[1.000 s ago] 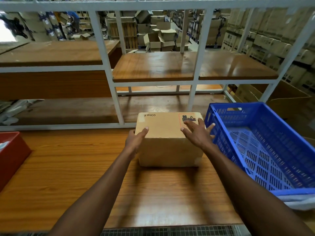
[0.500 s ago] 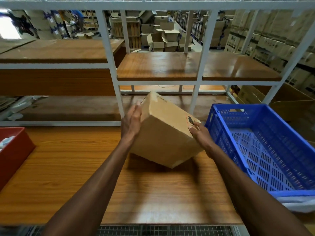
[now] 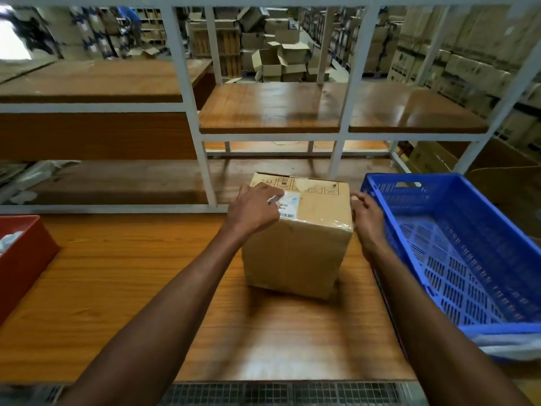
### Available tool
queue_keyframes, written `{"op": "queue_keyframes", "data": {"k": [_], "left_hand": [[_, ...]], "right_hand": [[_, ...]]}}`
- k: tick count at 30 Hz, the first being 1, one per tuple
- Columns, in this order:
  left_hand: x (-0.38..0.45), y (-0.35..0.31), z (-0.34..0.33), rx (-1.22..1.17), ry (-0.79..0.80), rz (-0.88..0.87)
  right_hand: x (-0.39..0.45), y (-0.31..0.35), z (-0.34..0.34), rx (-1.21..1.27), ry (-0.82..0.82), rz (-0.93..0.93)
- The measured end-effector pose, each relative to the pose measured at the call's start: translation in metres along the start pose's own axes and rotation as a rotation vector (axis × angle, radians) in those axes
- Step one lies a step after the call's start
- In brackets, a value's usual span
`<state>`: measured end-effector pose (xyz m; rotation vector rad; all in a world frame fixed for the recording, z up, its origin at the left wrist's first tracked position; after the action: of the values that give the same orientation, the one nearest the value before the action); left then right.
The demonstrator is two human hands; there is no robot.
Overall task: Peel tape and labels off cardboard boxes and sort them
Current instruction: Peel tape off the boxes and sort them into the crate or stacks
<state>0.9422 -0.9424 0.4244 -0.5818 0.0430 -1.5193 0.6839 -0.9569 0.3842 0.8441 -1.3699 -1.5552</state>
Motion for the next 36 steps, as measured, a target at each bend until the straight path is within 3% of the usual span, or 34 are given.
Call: {"op": "queue_keyframes", "data": {"k": [2,5,7,10,13,16,21,26,31,36], "left_hand": [[0.002,-0.001,-0.001,0.016,0.002,0.005],[0.005,0.005,-0.002,0.004,0.028,-0.037],[0.013,0.014,0.005,-0.192,0.038,-0.022],[0.027,0.033,0.021,-0.413,-0.003,0.095],[0.039,0.03,0.022,-0.231,-0.022,-0.008],[0.042,0.019,-0.001,-0.016,0.134,-0.155],[0.045,0.021,-0.015,-0.003,0.138,-0.134],[0.048,0.018,-0.012,-0.081,0.107,-0.042],[0.05,0.025,-0.023,-0.107,0.214,0.013],[0.05,0.03,-0.021,-0.082,0.219,0.017]], "right_hand": [[0.005,0.03,-0.002,0.02,0.038,0.122],[0.0,0.046,-0.025,-0.211,0.24,0.232],[-0.009,0.047,-0.039,-0.512,0.321,0.376],[-0.02,0.052,-0.048,-0.813,0.276,0.494],[-0.016,0.062,-0.054,-0.853,0.263,0.471],[-0.01,0.068,-0.057,-0.946,0.328,0.426],[-0.024,0.058,-0.061,-1.133,0.539,0.415],[-0.039,0.045,-0.057,-1.151,0.541,0.394],[-0.039,0.045,-0.055,-1.084,0.517,0.414],[-0.034,0.038,-0.05,-0.951,0.46,0.443]]}}
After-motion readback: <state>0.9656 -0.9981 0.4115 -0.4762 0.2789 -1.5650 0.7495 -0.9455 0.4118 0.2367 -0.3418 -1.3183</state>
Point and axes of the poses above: each hand's wrist, its own x-axis towards the middle knuckle, its own z-axis out of the back of the hand, y = z × x, the point moved 5 cm from there along x, towards the middle knuckle, and after that the axes turned 11 degrees about -y, right-handed, at the moved point
